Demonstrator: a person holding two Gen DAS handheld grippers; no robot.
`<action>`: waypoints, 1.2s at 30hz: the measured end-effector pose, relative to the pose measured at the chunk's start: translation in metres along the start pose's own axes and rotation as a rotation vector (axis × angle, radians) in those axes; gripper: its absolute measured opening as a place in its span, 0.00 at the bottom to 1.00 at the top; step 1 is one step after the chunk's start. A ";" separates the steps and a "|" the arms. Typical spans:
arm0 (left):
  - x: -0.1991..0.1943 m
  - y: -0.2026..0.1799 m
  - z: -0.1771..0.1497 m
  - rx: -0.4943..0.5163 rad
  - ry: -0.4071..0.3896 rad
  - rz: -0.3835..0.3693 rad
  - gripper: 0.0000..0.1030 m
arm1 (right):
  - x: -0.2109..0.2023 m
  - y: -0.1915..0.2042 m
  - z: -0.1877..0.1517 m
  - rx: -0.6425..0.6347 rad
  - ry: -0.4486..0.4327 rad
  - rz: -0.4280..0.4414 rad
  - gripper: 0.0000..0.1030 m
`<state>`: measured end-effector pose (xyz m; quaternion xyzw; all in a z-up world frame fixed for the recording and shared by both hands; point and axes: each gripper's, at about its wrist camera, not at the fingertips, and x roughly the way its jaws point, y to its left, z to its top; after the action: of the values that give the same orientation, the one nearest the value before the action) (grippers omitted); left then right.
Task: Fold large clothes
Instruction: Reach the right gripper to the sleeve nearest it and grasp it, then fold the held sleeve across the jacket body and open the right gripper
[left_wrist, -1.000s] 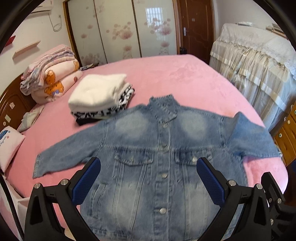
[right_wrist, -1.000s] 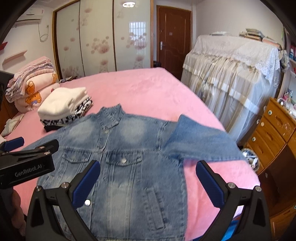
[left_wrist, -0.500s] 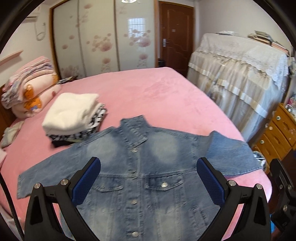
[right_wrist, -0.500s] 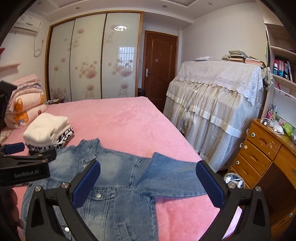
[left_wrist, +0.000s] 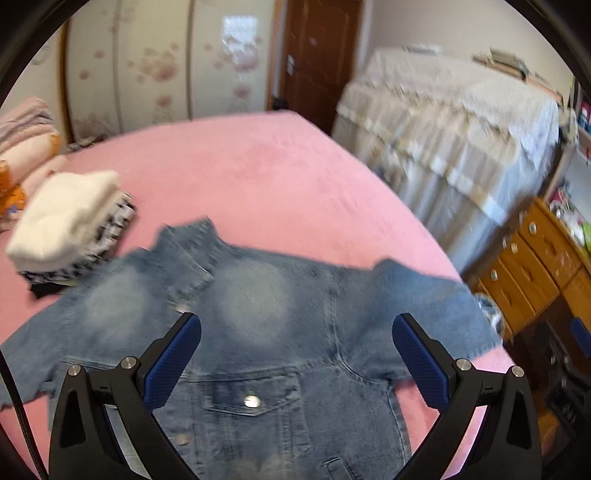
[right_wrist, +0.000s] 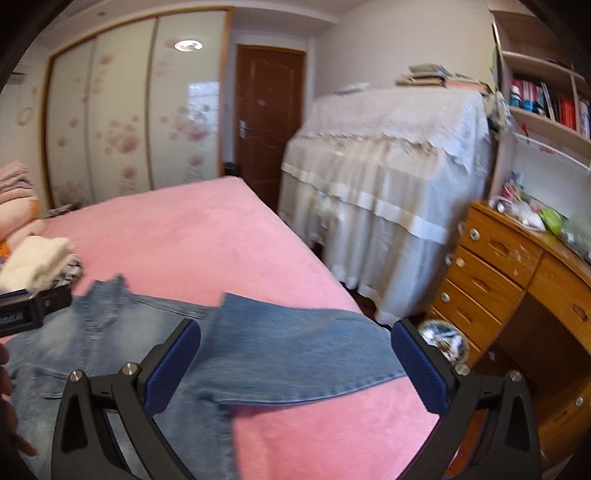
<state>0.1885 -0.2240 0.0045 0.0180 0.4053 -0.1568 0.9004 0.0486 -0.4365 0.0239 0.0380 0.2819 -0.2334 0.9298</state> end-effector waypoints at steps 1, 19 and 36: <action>0.011 -0.003 -0.002 0.009 0.019 0.008 1.00 | 0.010 -0.006 -0.003 0.014 0.017 -0.007 1.00; 0.143 -0.044 -0.059 0.097 0.259 -0.005 0.85 | 0.182 -0.157 -0.110 0.686 0.431 0.213 0.83; 0.082 -0.025 -0.043 0.144 0.130 0.065 0.65 | 0.143 -0.069 -0.004 0.332 0.115 0.190 0.10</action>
<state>0.2011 -0.2629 -0.0819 0.1059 0.4498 -0.1545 0.8733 0.1199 -0.5563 -0.0530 0.2305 0.2872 -0.1856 0.9110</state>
